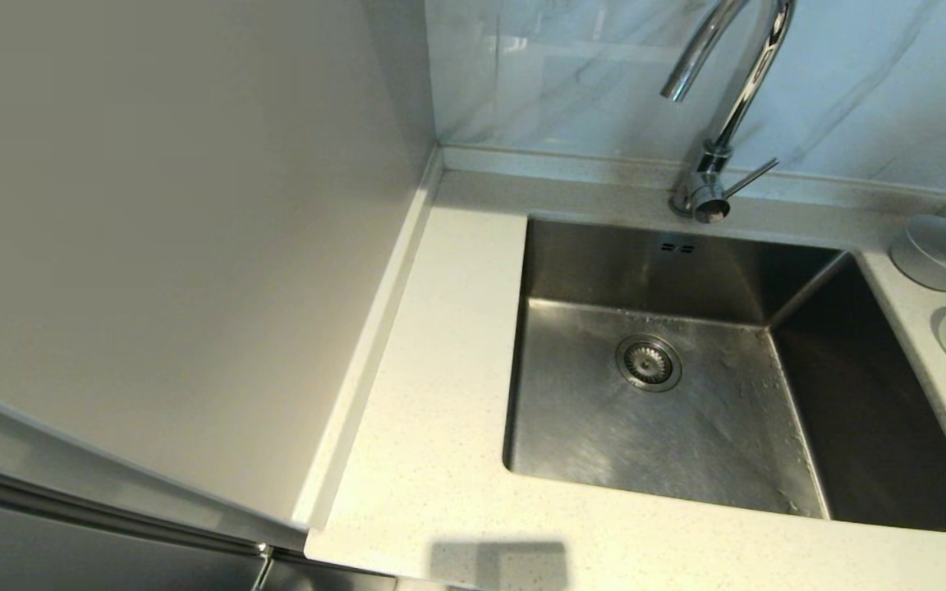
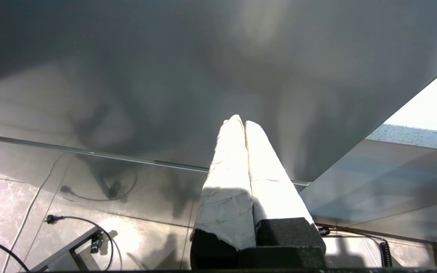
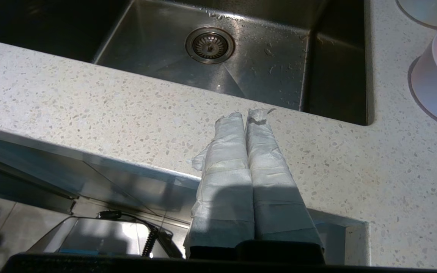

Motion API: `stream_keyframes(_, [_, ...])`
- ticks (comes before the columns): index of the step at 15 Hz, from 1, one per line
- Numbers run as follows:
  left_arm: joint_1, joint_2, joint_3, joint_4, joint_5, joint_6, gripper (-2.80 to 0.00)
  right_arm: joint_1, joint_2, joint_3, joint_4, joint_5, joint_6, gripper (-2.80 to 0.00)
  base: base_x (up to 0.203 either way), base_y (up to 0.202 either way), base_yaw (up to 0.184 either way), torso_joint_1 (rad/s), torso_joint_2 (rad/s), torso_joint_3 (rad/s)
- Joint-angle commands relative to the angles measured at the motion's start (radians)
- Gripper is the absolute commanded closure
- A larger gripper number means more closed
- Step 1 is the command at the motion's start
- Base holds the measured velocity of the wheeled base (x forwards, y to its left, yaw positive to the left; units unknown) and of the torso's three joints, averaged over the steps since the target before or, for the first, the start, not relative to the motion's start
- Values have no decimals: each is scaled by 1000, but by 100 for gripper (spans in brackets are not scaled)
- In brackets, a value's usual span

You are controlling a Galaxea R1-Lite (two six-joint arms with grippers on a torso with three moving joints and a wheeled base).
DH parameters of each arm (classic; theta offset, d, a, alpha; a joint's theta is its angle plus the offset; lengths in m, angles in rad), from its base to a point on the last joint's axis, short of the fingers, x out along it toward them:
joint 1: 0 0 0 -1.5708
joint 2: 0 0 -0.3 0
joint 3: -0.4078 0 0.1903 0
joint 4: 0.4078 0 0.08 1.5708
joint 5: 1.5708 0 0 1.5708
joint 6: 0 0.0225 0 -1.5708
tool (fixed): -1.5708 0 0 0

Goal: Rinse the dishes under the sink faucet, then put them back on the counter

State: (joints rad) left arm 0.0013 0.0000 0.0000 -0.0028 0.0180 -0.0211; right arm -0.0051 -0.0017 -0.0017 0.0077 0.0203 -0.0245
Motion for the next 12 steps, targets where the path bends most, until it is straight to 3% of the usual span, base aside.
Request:
stream_keyframes(1, [0, -3, 0, 0, 0, 0, 0, 1, 2, 0, 0, 0, 0, 0, 0, 0, 0, 0, 0, 0])
stream_keyframes(12, [0, -3, 0, 0, 0, 0, 0, 1, 2, 0, 0, 0, 1, 0, 0, 0, 0, 0, 0, 0])
